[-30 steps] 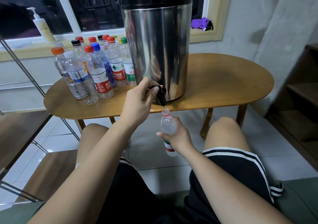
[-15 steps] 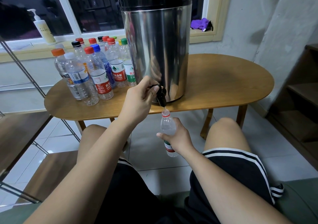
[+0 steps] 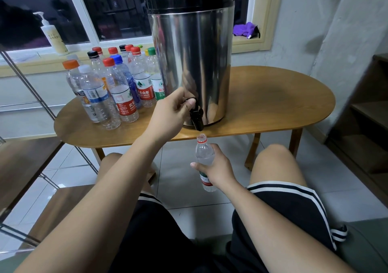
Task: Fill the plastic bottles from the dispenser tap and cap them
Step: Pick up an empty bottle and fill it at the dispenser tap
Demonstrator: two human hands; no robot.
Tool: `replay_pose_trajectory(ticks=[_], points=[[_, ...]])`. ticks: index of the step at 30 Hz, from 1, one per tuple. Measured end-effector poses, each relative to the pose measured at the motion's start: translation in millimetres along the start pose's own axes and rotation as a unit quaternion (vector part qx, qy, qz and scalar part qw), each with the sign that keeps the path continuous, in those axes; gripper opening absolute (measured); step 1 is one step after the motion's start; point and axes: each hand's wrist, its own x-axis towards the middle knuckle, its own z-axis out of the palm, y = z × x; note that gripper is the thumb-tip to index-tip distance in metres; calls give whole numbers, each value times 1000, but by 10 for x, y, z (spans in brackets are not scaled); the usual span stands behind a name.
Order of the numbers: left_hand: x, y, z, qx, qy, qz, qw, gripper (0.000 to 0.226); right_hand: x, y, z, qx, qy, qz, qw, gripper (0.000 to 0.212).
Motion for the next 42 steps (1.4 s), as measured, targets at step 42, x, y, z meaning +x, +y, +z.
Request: replay_pose_trajectory(ticks=[42], points=[[-735, -717, 234, 60, -29, -41, 997, 22, -232, -27, 80, -27, -54, -21, 998, 68]])
